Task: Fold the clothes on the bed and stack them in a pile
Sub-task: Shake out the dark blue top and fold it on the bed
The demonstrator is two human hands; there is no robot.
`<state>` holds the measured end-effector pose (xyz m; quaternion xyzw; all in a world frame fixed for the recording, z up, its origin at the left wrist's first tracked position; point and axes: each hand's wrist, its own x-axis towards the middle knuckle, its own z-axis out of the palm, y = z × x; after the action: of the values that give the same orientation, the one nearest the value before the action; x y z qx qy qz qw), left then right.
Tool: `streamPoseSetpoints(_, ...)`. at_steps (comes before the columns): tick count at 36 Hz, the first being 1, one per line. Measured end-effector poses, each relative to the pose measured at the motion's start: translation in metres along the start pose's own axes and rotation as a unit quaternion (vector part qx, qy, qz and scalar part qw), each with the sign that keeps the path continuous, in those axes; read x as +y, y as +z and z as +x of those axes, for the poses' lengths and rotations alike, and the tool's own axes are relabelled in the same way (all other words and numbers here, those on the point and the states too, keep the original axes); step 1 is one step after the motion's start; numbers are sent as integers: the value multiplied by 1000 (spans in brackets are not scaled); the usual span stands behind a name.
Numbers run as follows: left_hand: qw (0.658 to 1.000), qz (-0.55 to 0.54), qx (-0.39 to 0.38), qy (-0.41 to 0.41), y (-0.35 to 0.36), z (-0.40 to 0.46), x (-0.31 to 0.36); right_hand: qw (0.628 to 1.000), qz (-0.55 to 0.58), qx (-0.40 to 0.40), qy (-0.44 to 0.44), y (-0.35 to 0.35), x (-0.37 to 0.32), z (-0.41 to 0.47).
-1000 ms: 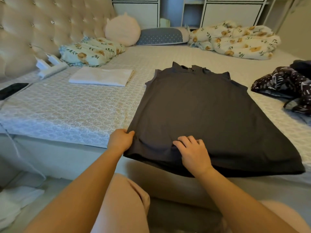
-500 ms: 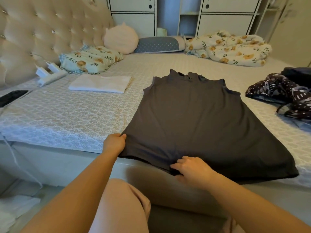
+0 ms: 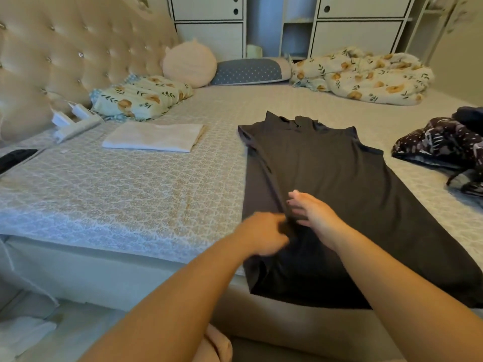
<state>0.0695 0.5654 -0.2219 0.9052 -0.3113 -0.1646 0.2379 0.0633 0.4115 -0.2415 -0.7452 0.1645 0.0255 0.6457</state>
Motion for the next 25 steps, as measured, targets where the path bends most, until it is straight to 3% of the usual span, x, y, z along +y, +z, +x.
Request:
streamPoseSetpoints(2, 991, 73, -110, -26, 6, 15, 8, 998, -54, 1, 8, -7, 0, 9)
streamPoseSetpoints(3, 989, 87, -108, -42, 4, 22, 10, 997, -82, 2, 3, -10, 2, 14)
streamPoseSetpoints(6, 983, 142, 105, -53, -16, 53, -2, 984, -175, 10, -28, -14, 7, 33)
streamPoseSetpoints(8, 971, 155, 166, -76, -28, 78, -23, 972, -235, 16, -29, -14, 8, 50)
streamPoseSetpoints(10, 970, 180, 115, -118, -29, 104, -48, 947, -320, 21, -34, -13, 9, 70)
streamPoseSetpoints(12, 968, 196, 63, -144, -23, 127, -72, 899, -434, 26, -58, -7, 11, 93)
streamPoseSetpoints(14, 969, 195, 66, -138, -14, 153, -93, 859, -503, 43, -89, -1, 16, 116)
streamPoseSetpoints(18, 969, 185, 109, -122, -17, 209, -122, 837, -530, 84, -110, -2, 13, 175)
streamPoseSetpoints(25, 964, 115, 213, -110, -46, 310, -150, 851, -494, 136, -116, -15, -9, 279)
